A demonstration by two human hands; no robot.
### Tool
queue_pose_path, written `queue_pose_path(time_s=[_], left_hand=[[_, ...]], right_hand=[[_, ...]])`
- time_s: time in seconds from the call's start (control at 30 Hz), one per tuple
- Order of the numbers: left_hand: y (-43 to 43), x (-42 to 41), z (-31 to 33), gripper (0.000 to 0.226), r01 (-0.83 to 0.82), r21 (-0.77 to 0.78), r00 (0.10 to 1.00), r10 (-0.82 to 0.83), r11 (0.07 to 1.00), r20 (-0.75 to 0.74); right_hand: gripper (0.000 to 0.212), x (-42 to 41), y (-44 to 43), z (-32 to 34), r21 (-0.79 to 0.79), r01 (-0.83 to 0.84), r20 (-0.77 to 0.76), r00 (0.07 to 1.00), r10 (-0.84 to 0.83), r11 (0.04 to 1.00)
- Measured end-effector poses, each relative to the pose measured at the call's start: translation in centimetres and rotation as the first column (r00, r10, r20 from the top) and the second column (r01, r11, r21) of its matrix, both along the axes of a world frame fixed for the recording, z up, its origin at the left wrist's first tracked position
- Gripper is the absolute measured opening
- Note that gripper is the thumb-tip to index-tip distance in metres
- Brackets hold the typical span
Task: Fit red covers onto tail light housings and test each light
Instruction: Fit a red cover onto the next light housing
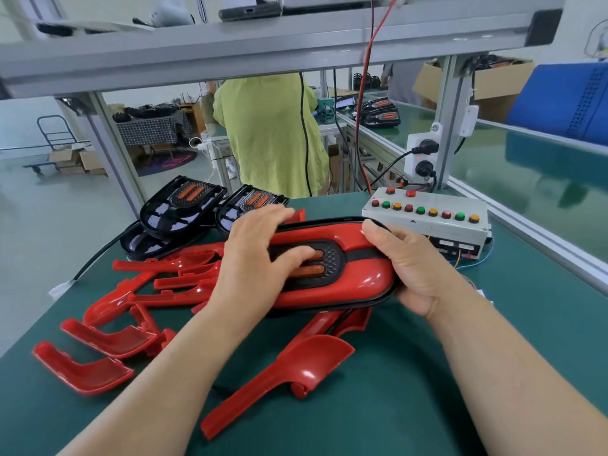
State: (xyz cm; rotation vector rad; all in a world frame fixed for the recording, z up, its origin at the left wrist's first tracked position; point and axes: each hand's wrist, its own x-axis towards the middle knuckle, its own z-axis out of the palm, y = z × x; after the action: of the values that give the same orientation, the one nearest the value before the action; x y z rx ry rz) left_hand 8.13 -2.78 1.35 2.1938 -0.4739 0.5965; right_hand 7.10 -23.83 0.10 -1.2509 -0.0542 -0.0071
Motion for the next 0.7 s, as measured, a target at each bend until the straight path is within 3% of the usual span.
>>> queue_pose_path(time_s=[0.03,0.1,0.2,0.37,0.47,0.53,0.63,0.7], left_hand=[[-0.5,-0.2,0.3,0.056,0.017,0.100,0.993,-0.028,0.995,0.113],[-1.9,-0.1,0.9,0.062,0.096,0.220,0.976,-0.135,0.971,0.168],[-3.9,0.1,1.8,0.066,0.190,0.302,0.973,-0.219,0.934,0.067],[-4.2,1.3,1.8,0.058,0.288,0.316,0.956,-0.293,0.904,-0.032],[-4.2,1.9,1.4,0.025,0.161,0.236,0.967,-0.201,0.958,0.156],[-4.3,2.2,1.4,0.018,0.091,0.192,0.960,-0.137,0.977,0.243],[-3.9,2.6,1.8,0.018,0.180,0.199,0.965,-0.212,0.963,0.154],[-2.6,2.5,2.1,0.016,0.179,0.076,0.982,-0.183,0.981,0.039]], right_hand=[[0.038,0.0,0.2,0.1,-0.012,0.020,0.004,1.000,-0.020,1.000],[0.039,0.0,0.5,0.2,-0.044,0.054,0.000,0.999,-0.055,0.998],[0.044,0.2,0.5,0.1,-0.093,0.114,-0.032,0.993,-0.117,0.989],[0.054,0.4,0.3,0.2,-0.143,0.136,-0.021,0.990,-0.140,0.980],[0.052,0.1,1.6,0.5,-0.238,0.194,-0.004,0.980,-0.201,0.952],[0.057,0.1,2.2,0.4,-0.257,0.209,-0.010,0.976,-0.219,0.944],[0.047,0.3,1.8,0.3,-0.229,0.200,-0.052,0.975,-0.217,0.953],[0.044,0.6,0.8,0.2,-0.162,0.215,-0.064,0.972,-0.227,0.963]])
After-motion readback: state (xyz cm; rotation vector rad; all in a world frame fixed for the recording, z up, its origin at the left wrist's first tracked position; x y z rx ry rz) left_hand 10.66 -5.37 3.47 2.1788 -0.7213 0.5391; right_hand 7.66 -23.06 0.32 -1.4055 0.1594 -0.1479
